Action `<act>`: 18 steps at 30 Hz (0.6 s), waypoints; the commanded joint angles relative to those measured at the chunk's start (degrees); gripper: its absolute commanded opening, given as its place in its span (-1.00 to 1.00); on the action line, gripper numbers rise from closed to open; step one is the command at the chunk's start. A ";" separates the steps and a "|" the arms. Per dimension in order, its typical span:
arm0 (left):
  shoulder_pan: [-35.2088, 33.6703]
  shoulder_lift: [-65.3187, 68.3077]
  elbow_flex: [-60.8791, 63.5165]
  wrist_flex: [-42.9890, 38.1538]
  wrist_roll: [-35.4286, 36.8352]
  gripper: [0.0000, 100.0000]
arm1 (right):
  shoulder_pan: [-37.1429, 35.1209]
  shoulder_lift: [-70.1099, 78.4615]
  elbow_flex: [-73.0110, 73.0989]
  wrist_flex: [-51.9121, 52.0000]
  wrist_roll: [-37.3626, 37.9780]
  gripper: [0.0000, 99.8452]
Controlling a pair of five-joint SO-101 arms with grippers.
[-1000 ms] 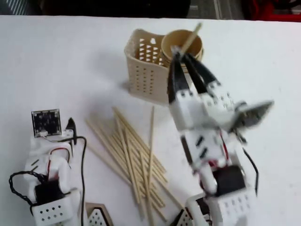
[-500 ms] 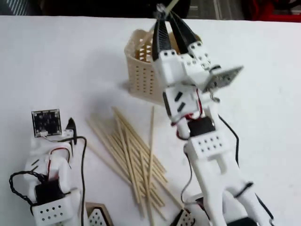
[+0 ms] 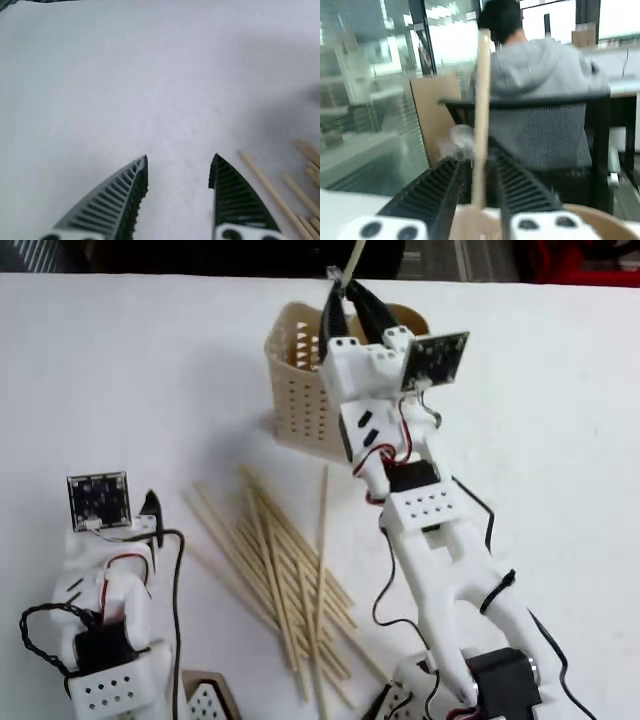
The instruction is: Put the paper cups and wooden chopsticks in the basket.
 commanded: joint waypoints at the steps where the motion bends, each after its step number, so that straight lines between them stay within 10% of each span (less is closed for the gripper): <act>1: -0.13 -0.66 -0.44 -1.49 0.26 -0.58 | 0.40 -2.68 -4.31 8.22 -0.44 -0.69; 18: -0.13 -0.66 -0.44 -1.49 0.26 -0.58 | -9.27 -29.32 -5.10 62.55 3.60 -0.75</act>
